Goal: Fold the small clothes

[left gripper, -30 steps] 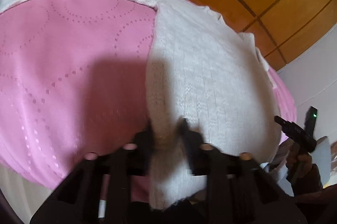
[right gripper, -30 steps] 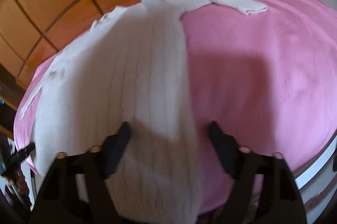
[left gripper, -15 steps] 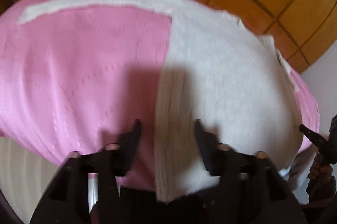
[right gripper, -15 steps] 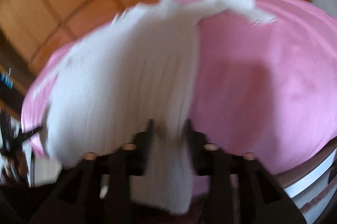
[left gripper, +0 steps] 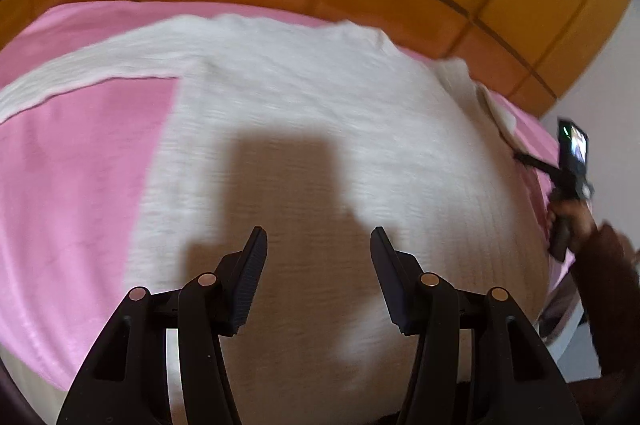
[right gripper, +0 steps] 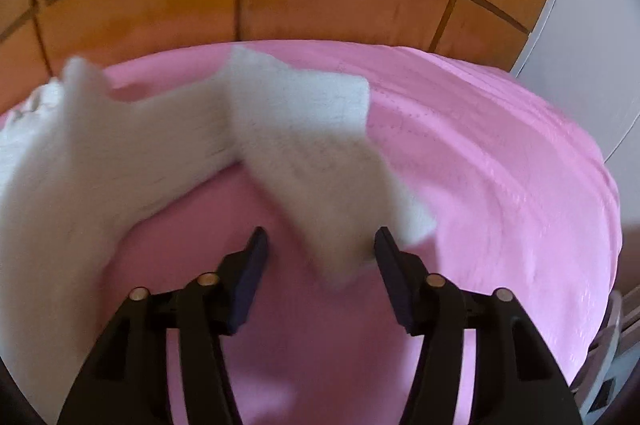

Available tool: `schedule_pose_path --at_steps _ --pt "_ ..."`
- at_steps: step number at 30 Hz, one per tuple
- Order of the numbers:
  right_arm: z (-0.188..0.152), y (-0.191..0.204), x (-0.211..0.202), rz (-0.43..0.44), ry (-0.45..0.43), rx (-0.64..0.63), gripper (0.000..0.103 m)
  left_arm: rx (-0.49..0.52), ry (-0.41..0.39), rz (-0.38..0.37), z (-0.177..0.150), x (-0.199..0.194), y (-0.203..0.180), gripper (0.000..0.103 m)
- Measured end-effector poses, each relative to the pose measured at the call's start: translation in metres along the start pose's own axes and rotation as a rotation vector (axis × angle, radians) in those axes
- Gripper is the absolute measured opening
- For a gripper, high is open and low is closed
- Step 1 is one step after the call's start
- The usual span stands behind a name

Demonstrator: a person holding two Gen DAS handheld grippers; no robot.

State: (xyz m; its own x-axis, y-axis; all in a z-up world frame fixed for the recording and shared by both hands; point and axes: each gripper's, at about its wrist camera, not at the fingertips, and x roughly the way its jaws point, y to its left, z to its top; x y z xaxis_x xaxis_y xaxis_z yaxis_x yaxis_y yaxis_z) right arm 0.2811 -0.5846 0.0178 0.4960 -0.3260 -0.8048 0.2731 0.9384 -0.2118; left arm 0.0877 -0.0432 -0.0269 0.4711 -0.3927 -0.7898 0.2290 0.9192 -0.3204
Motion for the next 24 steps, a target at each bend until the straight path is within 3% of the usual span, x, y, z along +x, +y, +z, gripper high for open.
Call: schedule_pose_path --at_steps 1,2,8,13,18,24 --pt "0.005 -0.003 0.004 -0.022 0.014 -0.018 0.008 0.025 0.016 -0.009 0.001 0.007 -0.008 0.052" --pt "0.009 -0.006 0.005 -0.031 0.023 -0.020 0.007 0.042 0.023 -0.013 0.002 0.011 -0.012 0.052" --pt "0.029 -0.069 -0.067 0.035 -0.112 0.100 0.007 0.123 0.037 -0.045 0.013 0.031 -0.039 0.052" --pt "0.045 -0.136 -0.118 0.003 -0.190 0.219 0.006 0.121 0.053 -0.066 0.018 0.042 -0.048 0.052" --pt "0.053 -0.202 -0.112 -0.104 -0.163 0.341 0.006 0.114 0.069 -0.058 0.018 0.046 -0.049 0.052" --pt "0.048 -0.253 -0.059 -0.230 -0.026 0.441 0.006 0.081 0.075 -0.043 0.019 0.050 -0.044 0.052"
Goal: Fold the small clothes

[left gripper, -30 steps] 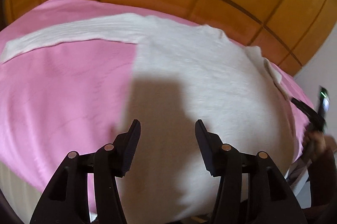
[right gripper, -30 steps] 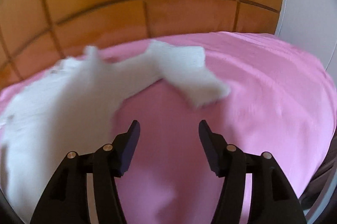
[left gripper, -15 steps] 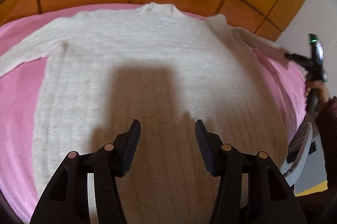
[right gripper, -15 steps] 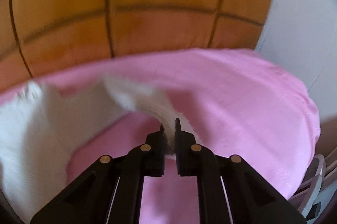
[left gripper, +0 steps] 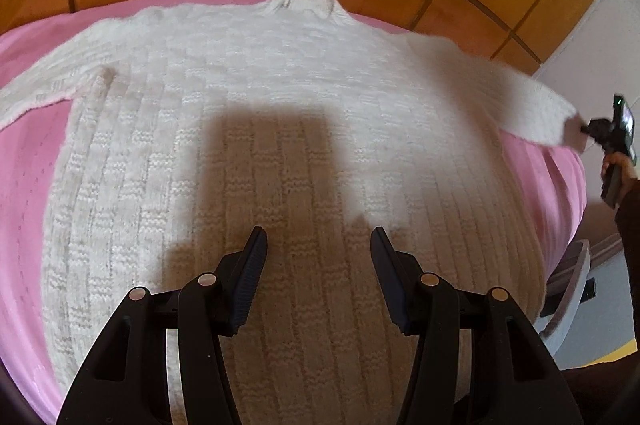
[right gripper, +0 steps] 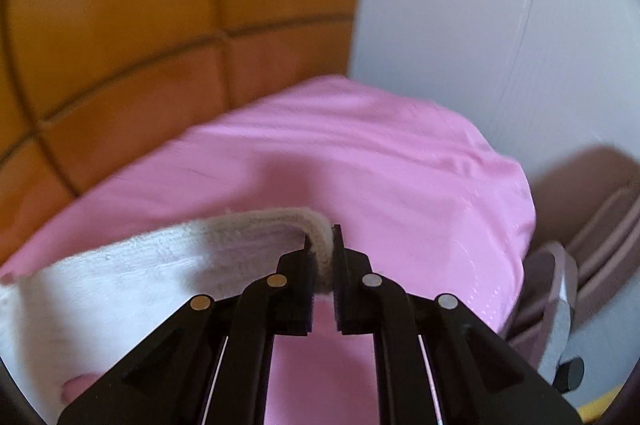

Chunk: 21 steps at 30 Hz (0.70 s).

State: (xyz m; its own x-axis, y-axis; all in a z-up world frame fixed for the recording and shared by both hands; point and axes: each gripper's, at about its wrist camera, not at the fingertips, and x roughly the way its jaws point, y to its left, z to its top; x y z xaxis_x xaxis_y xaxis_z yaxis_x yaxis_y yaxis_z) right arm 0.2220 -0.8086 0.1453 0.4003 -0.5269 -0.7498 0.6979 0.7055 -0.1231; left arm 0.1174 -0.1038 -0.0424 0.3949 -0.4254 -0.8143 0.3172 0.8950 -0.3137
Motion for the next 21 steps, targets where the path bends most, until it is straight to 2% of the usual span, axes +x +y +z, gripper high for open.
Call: schedule_pose_path --at_steps 2,4,5,6,7,9,11,13,18,20,21 --pt "-0.003 -0.008 0.019 -0.001 0.033 0.038 0.009 -0.010 -0.011 0.024 0.000 0.001 0.002 0.052" --pt "-0.014 -0.011 0.025 -0.011 0.024 0.066 0.027 -0.017 -0.013 0.029 -0.001 0.000 0.003 0.052" --pt "-0.018 -0.012 0.022 -0.006 0.012 0.078 0.049 -0.020 -0.016 0.032 -0.001 -0.001 0.004 0.052" --pt "-0.023 -0.011 0.018 0.010 0.000 0.086 0.054 -0.023 -0.019 0.035 -0.001 -0.002 0.004 0.052" --pt "-0.030 -0.009 0.011 0.031 -0.010 0.088 0.054 -0.029 -0.026 0.040 -0.001 -0.004 0.006 0.052" --pt "-0.040 0.004 0.001 0.114 0.001 0.077 0.061 -0.037 -0.037 0.053 -0.003 -0.009 0.010 0.052" --pt "-0.061 0.021 -0.010 0.251 0.054 0.045 0.061 -0.059 -0.054 0.073 -0.006 -0.017 0.019 0.052" --pt "-0.093 0.045 -0.024 0.461 0.145 0.005 0.063 -0.085 -0.076 0.106 -0.010 -0.028 0.033 0.052" --pt "-0.172 0.104 -0.056 0.793 0.341 -0.073 0.064 -0.180 -0.103 0.186 -0.030 -0.055 0.076 0.052" --pt "-0.201 0.123 -0.069 0.862 0.395 -0.115 0.064 -0.215 -0.113 0.215 -0.041 -0.067 0.091 0.053" --pt "-0.215 0.130 -0.077 0.887 0.415 -0.133 0.064 -0.238 -0.112 0.223 -0.049 -0.073 0.101 0.057"
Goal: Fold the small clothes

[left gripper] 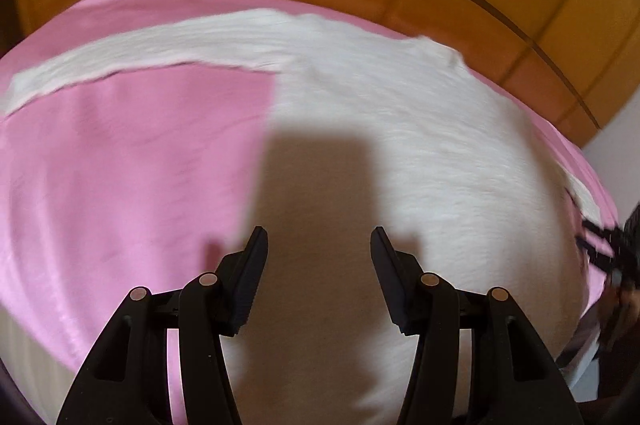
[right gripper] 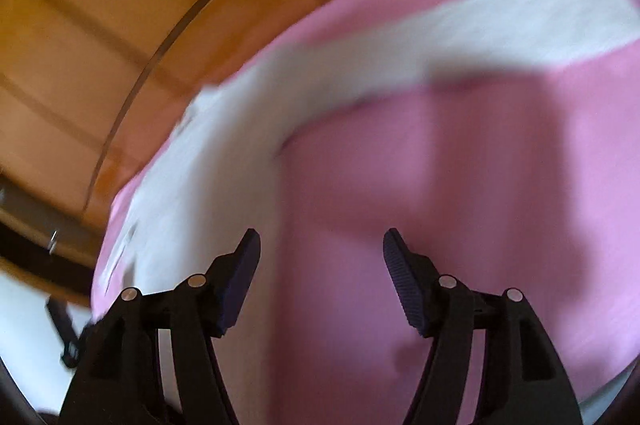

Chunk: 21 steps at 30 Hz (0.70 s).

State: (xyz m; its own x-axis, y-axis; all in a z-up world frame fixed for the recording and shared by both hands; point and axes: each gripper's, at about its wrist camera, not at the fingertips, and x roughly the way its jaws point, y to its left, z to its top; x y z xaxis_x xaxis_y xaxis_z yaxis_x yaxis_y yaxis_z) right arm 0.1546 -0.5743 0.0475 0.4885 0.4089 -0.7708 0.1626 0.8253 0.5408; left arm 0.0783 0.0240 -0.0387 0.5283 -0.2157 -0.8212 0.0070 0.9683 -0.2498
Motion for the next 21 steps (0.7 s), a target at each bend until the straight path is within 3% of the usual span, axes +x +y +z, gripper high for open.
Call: schedule_pose_path --at_steps 5,11,13,15,17,21 --pt "-0.056 0.031 0.005 0.091 0.077 -0.040 0.057 -0.057 0.035 -0.018 -0.024 -0.008 0.033 0.059" --pt "-0.109 0.045 0.000 0.118 0.175 -0.109 0.052 -0.034 0.045 -0.069 -0.049 -0.014 0.038 0.059" --pt "-0.118 0.046 0.001 0.117 0.194 -0.116 0.042 -0.029 0.045 -0.083 -0.054 -0.017 0.040 0.046" --pt "-0.116 0.049 0.006 0.093 0.208 -0.132 0.012 -0.023 0.054 -0.108 -0.056 -0.017 0.039 0.020" --pt "-0.114 0.050 0.007 0.085 0.214 -0.152 0.011 -0.001 0.054 -0.118 -0.057 -0.019 0.037 0.009" --pt "-0.102 0.068 -0.013 0.107 0.145 -0.212 0.009 0.002 0.024 -0.137 -0.053 -0.035 0.038 0.006"
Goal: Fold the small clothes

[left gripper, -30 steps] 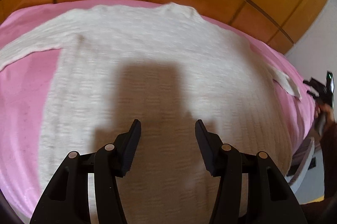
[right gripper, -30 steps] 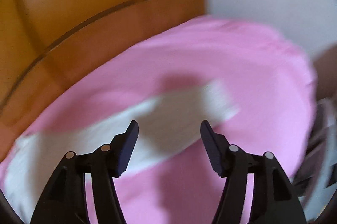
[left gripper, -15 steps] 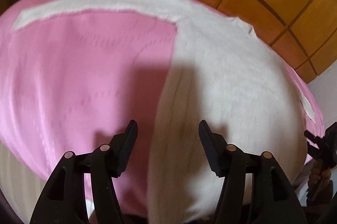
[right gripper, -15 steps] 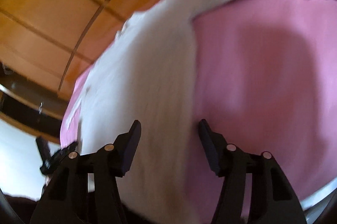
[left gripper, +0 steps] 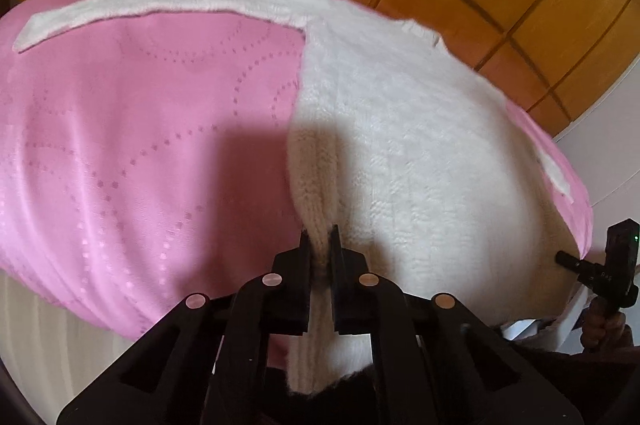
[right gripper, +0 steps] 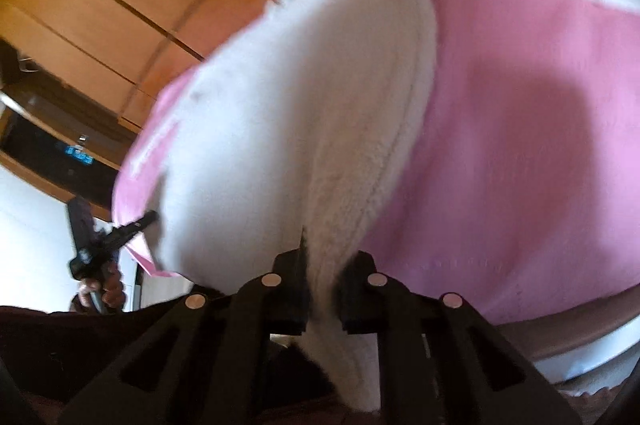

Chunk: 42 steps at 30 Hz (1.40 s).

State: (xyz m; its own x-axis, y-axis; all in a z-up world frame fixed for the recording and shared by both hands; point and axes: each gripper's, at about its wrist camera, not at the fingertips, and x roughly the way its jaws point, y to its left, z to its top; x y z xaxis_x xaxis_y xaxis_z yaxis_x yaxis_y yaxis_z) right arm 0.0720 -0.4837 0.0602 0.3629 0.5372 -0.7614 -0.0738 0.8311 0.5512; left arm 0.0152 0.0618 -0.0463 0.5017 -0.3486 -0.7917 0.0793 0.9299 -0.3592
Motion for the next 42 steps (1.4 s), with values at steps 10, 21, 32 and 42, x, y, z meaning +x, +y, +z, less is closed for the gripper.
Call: schedule_pose_path --at_steps 10,21,32,42 --pt "-0.009 -0.029 0.023 -0.073 0.021 0.067 0.019 0.081 0.006 0.082 0.008 0.002 -0.018 0.028" --pt "0.014 0.003 -0.007 -0.134 -0.185 -0.012 0.046 0.080 -0.011 0.055 0.057 0.047 -0.066 0.045" --pt "0.004 -0.012 0.037 -0.076 -0.066 0.021 0.049 0.043 0.022 0.109 0.047 0.071 -0.068 0.048" --pt "0.061 -0.131 -0.035 -0.194 -0.336 0.373 0.054 0.046 -0.003 0.095 0.043 0.074 -0.074 0.063"
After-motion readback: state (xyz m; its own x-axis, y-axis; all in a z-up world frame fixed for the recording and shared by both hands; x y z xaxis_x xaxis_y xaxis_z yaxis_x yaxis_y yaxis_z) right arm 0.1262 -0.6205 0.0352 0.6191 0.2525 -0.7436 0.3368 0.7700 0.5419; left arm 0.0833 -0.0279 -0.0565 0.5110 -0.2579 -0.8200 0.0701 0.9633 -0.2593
